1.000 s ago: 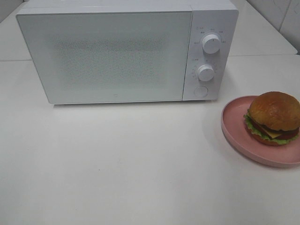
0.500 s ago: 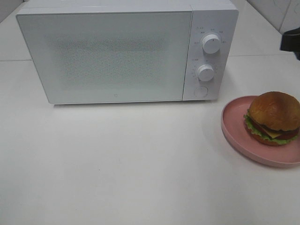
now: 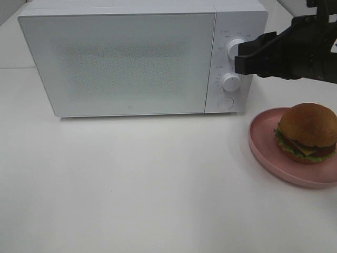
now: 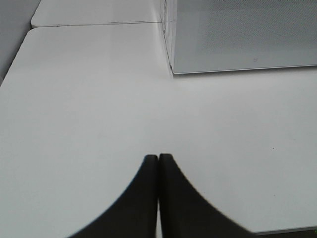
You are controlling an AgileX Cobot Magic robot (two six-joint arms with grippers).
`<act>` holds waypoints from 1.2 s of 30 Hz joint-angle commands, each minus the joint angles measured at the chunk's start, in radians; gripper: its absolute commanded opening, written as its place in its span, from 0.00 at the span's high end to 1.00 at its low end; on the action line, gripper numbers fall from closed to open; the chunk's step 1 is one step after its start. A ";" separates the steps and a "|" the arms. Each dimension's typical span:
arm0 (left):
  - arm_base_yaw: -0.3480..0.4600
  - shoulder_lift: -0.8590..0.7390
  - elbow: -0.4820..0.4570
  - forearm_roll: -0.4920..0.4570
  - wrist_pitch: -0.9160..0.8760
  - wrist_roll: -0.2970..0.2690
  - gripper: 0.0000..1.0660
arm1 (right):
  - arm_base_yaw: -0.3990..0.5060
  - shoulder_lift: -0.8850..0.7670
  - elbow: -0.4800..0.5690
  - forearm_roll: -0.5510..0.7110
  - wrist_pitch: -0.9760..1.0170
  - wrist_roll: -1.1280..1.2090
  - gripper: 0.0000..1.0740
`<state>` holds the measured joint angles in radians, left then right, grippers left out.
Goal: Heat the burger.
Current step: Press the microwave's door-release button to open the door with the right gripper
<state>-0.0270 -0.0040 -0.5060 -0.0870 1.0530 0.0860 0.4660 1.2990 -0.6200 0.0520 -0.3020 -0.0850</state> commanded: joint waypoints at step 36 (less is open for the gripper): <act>0.001 -0.021 0.003 -0.007 -0.013 0.001 1.00 | 0.028 0.343 -0.011 -0.258 -0.261 0.818 1.00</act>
<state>-0.0270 -0.0040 -0.5060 -0.0870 1.0530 0.0860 0.4910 1.6420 -0.6220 -0.1660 -0.5320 0.6750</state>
